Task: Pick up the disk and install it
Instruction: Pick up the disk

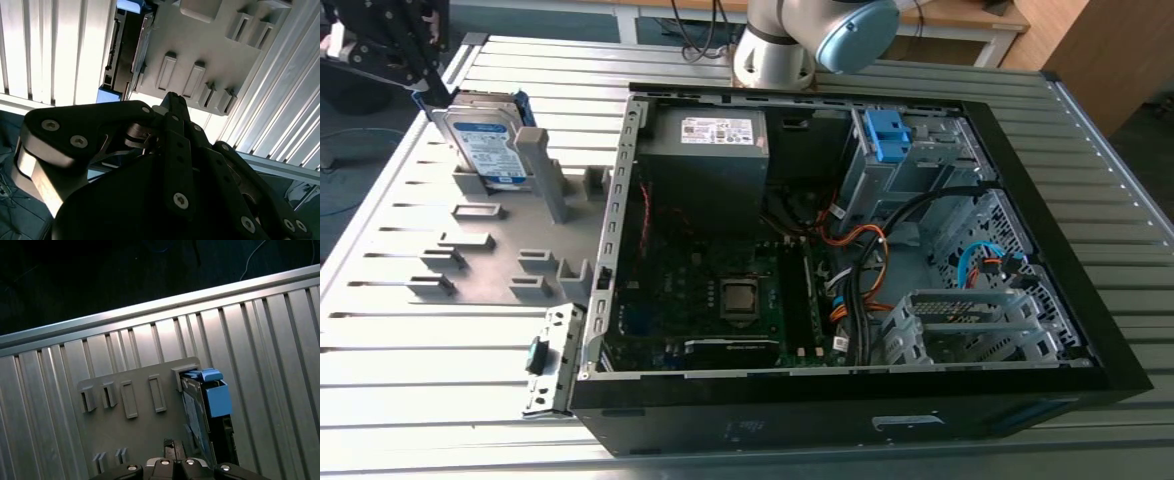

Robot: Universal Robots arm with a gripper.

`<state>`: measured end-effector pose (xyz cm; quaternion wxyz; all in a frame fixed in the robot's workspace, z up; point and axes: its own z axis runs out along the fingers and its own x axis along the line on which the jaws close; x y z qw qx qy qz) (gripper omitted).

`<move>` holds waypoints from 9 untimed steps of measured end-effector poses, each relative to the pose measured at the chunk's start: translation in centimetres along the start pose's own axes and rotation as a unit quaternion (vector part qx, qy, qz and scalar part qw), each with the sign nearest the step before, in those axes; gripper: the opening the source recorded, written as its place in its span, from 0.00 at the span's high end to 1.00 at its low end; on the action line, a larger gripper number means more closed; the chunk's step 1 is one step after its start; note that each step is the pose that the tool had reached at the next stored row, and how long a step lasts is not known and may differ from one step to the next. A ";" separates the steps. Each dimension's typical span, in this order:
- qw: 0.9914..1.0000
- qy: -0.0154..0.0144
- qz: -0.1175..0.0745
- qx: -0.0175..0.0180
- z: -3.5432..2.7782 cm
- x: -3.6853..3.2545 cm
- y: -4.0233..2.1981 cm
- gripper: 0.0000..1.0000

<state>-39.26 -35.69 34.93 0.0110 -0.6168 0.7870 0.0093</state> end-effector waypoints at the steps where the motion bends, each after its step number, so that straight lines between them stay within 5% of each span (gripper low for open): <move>1: 1.000 0.000 -0.002 0.000 0.00 0.00 0.00 0.89; 9: 1.000 0.000 -0.017 0.000 0.00 0.00 0.00 0.89</move>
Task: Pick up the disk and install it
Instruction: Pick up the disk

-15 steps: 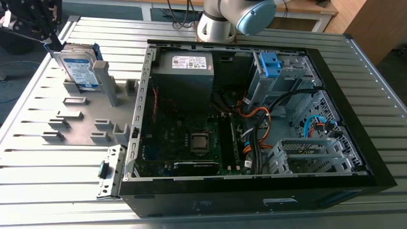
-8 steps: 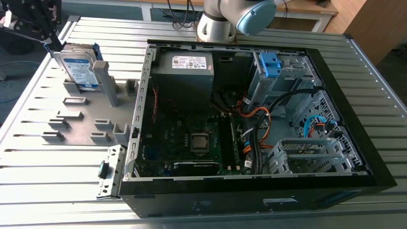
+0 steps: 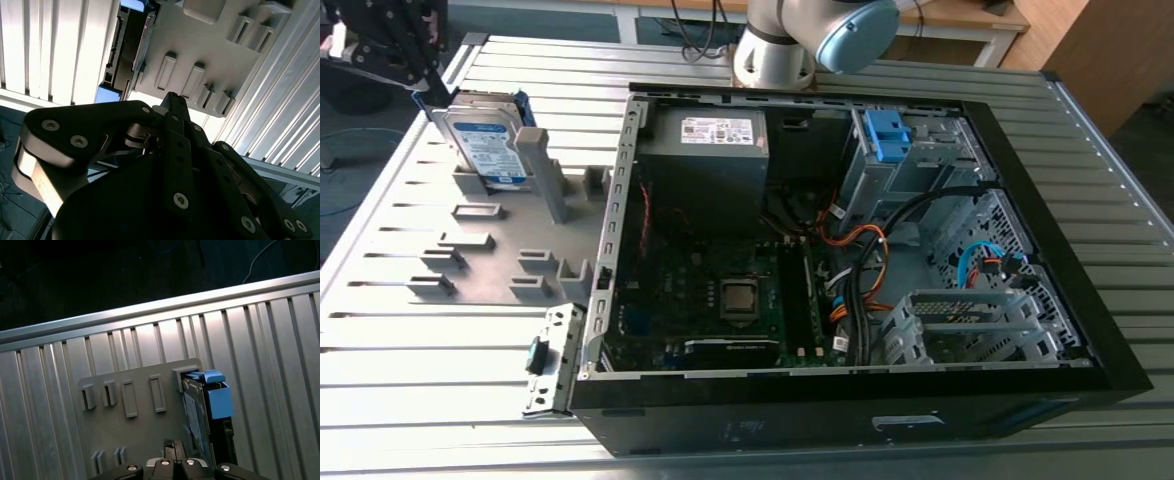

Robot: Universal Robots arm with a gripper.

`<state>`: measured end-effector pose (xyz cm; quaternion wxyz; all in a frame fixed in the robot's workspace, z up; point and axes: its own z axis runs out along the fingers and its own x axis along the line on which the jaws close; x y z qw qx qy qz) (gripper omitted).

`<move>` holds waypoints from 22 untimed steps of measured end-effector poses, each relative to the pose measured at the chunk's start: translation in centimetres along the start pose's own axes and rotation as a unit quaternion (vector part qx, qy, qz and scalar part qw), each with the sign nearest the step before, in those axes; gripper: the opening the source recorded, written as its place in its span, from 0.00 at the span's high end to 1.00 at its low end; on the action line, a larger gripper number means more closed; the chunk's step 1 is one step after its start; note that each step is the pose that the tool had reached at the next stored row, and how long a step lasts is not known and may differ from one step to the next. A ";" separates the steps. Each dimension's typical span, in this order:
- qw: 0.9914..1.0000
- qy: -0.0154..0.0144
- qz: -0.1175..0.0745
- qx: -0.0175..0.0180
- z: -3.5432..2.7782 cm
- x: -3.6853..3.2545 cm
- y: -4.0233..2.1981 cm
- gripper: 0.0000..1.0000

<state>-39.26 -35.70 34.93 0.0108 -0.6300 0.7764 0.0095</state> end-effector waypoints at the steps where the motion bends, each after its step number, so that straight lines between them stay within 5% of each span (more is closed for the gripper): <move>1: 1.000 0.000 -0.003 0.000 0.00 0.00 0.00 0.89; 22: 0.998 0.000 -0.058 -0.002 0.00 0.00 0.00 0.89</move>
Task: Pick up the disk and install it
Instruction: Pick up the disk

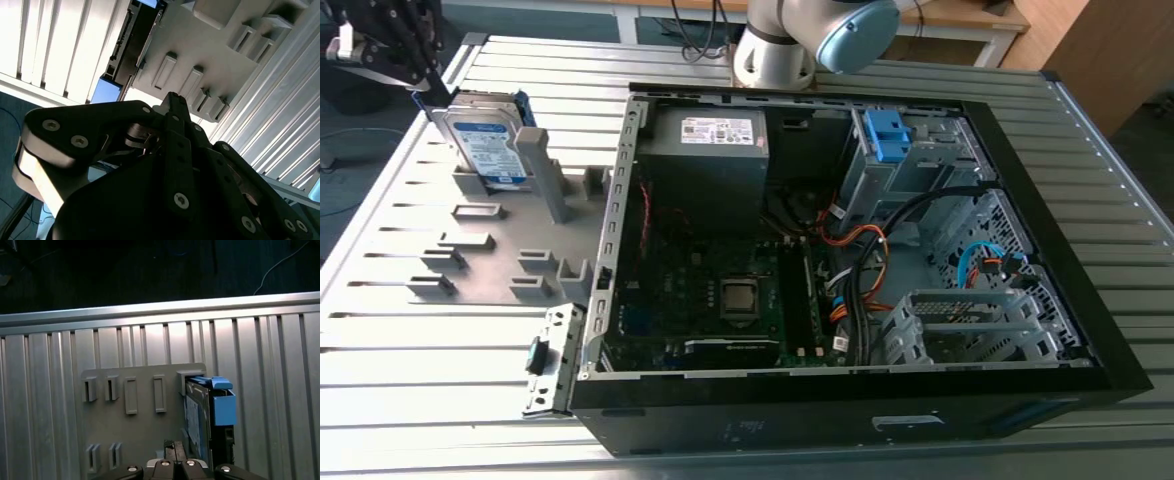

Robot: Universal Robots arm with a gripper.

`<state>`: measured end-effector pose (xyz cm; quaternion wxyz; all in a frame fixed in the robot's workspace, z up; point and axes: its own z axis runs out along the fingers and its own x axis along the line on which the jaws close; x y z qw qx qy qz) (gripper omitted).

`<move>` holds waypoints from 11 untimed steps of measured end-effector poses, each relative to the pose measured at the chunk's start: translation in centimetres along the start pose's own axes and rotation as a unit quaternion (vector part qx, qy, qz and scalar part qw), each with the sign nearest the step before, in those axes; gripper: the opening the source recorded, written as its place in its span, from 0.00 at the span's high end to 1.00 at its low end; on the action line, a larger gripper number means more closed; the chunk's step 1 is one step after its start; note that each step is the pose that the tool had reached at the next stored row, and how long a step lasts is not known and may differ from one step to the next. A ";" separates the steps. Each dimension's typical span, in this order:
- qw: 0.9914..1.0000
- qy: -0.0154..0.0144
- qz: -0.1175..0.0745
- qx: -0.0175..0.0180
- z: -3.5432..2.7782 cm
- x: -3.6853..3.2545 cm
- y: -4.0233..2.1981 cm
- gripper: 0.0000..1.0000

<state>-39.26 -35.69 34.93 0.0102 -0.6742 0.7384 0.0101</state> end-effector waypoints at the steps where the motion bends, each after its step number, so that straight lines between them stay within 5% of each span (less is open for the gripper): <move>1: 1.000 0.000 -0.002 0.000 0.00 0.00 0.00 0.89; 9: 1.000 0.000 -0.003 0.000 0.00 0.00 0.00 0.89; 11: 1.000 0.000 -0.003 0.000 0.00 0.00 0.00 0.83</move>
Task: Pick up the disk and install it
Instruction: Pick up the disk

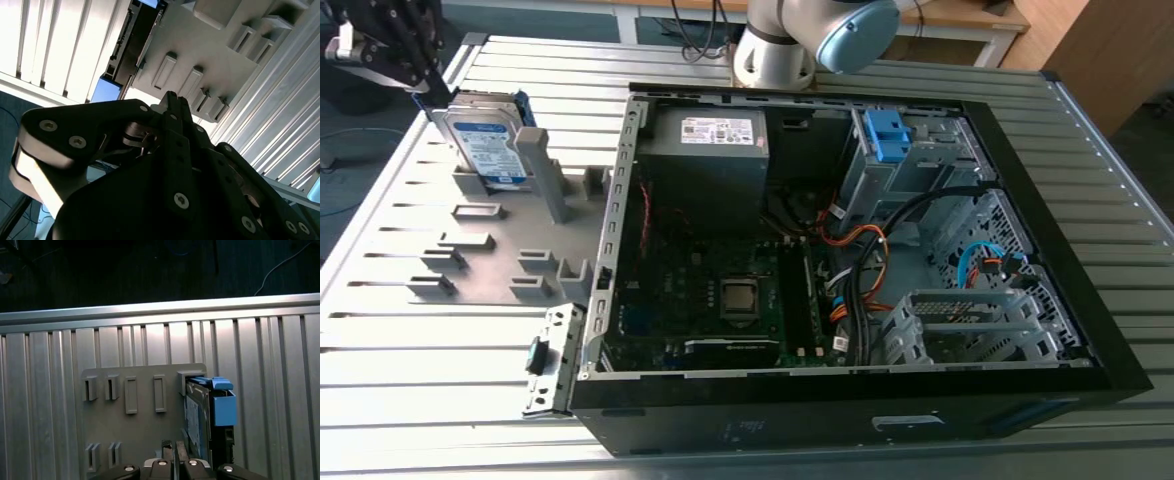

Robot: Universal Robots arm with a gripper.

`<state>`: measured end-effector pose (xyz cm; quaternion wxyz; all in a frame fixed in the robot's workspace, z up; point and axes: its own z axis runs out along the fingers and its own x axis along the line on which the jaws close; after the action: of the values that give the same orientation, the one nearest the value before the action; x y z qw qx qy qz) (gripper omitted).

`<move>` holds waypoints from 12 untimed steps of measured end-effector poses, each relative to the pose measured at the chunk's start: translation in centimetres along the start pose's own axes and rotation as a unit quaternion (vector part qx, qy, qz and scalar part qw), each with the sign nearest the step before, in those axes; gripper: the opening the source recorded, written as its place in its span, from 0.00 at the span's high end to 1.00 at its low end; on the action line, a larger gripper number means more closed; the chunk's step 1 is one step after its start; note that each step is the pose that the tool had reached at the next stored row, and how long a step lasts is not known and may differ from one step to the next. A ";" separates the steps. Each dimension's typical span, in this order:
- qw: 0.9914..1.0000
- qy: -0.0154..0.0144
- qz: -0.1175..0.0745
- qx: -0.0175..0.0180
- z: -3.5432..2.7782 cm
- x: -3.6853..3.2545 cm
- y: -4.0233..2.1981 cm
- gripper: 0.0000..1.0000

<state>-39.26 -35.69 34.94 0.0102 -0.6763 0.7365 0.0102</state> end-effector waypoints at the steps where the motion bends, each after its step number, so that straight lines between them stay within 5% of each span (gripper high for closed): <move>1: 1.000 0.000 0.000 0.000 0.00 0.00 0.00 0.83; 9: 1.000 0.000 0.000 0.000 0.00 0.00 0.00 0.48; 12: 1.000 0.000 0.000 0.000 0.00 0.00 0.00 0.42</move>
<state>-39.26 -35.69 34.93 0.0102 -0.6764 0.7364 0.0102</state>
